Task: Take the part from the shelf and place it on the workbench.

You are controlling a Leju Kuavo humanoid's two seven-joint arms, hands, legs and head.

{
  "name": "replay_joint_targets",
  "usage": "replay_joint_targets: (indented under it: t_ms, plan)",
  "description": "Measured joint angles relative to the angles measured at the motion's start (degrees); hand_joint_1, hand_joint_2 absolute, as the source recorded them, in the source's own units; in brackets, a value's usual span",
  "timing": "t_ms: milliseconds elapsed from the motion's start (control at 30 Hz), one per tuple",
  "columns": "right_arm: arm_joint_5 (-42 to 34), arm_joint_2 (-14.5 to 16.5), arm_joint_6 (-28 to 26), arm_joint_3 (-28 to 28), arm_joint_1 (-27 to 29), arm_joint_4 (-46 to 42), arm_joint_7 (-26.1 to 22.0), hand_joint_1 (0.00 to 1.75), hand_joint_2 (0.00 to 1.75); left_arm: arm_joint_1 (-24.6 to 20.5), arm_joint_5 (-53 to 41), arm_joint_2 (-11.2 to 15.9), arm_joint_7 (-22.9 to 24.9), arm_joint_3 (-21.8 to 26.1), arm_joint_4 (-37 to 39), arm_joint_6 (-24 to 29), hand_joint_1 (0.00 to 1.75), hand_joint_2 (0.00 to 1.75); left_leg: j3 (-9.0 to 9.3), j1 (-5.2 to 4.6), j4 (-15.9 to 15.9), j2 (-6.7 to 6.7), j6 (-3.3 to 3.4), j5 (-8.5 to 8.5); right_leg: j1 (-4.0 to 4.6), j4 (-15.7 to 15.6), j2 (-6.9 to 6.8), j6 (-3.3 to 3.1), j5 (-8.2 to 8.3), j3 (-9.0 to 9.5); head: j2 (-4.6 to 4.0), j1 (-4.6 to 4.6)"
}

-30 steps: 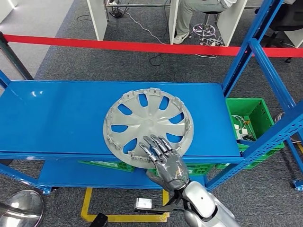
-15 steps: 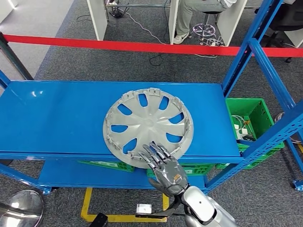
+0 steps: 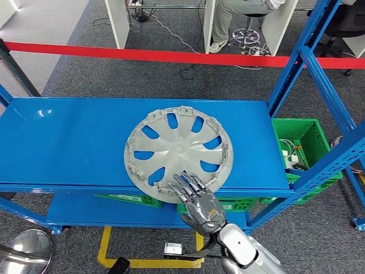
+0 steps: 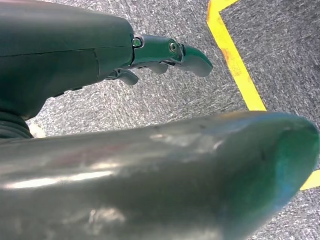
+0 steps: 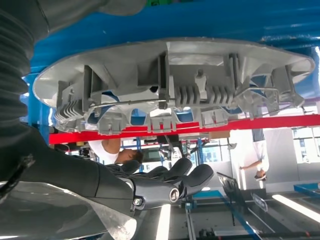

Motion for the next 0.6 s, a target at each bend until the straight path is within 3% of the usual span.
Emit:
replay_joint_targets:
  t_ms: [600]
  plan:
    - [-0.3, 2.0, 0.1, -0.1, -1.5, 2.0, 0.8, 0.0, 1.75, 0.0, 0.6, 0.0, -0.3, -0.2, 0.3, 0.5, 0.0, 0.0, 0.02, 0.0, 0.0, 0.0, 0.0, 0.0, 0.0, 0.0, 0.01, 0.0, 0.0, 0.15, 0.0, 0.01]
